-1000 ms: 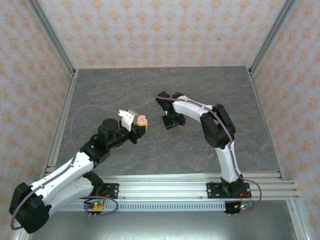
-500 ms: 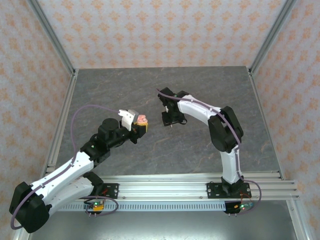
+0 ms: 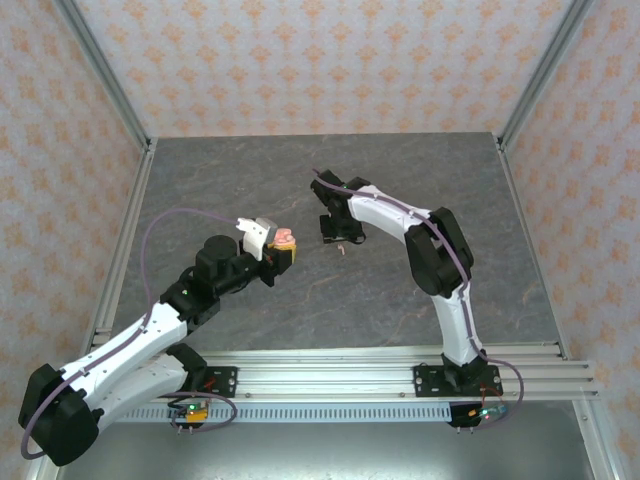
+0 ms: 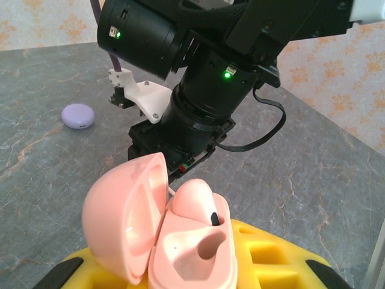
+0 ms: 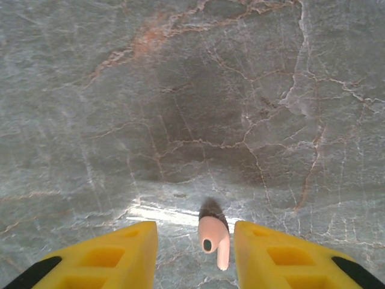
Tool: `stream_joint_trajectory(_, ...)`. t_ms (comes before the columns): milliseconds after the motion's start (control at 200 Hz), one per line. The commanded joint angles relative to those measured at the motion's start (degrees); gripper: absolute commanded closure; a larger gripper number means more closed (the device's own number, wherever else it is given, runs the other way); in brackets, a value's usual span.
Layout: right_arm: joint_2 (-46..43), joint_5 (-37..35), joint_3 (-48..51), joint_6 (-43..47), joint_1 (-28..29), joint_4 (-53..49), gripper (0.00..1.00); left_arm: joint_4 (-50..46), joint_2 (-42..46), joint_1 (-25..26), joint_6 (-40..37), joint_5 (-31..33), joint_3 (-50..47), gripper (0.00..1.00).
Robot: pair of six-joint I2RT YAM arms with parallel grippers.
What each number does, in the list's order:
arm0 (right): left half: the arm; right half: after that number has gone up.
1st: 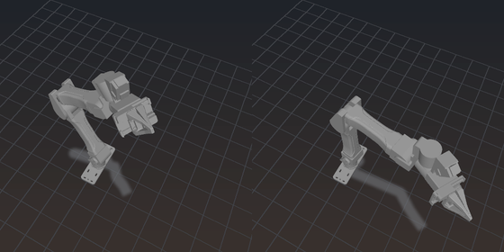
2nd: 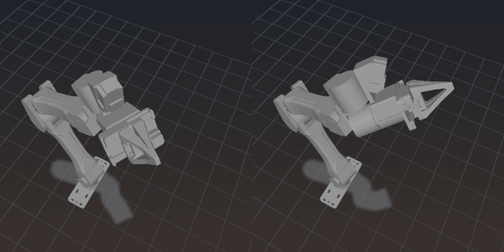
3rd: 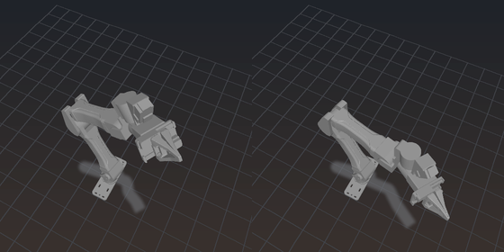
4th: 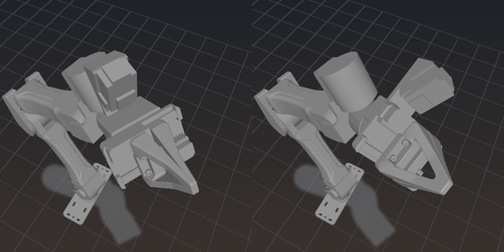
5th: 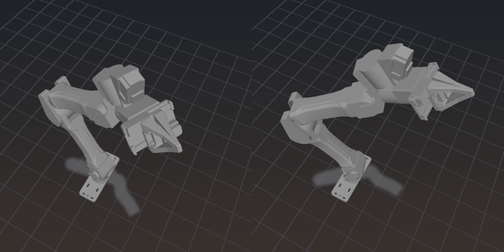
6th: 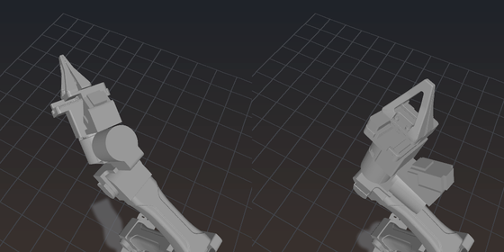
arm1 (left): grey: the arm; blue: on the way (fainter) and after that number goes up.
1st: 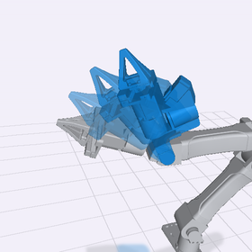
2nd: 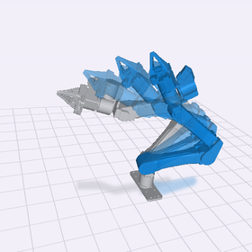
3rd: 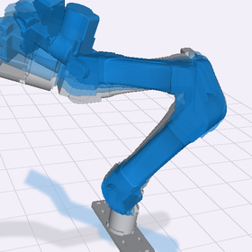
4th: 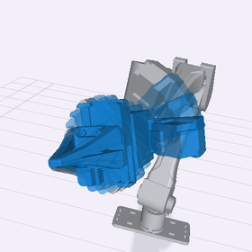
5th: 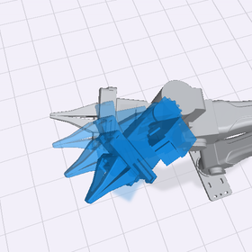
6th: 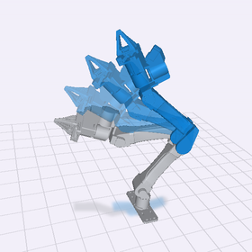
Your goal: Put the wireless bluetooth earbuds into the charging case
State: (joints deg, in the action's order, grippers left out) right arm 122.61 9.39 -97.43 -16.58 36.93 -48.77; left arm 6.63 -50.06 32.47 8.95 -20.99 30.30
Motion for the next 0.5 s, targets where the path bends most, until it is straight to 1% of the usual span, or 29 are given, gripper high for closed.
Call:
stream_joint_trajectory(0,1.4,-2.8,-2.2,-1.7,-0.2,-3.7,0.62,0.5,-0.3,-0.5,-0.1,-1.0,2.0,0.92)
stream_joint_trajectory(145,2.1,-4.0,-2.9,-2.0,-0.2,-4.9,0.62,0.5,-0.4,-0.6,-0.1,-1.0,2.0,0.92)
stream_joint_trajectory(380,3.7,-3.4,-3.8,-1.8,-0.2,-5.8,0.63,0.7,-0.6,-0.5,0.0,-1.1,2.0,0.92)
stream_joint_trajectory(496,4.1,-3.5,-4.2,-1.8,-0.2,-5.8,0.65,0.9,-0.6,-0.5,0.1,-1.1,1.8,0.92)
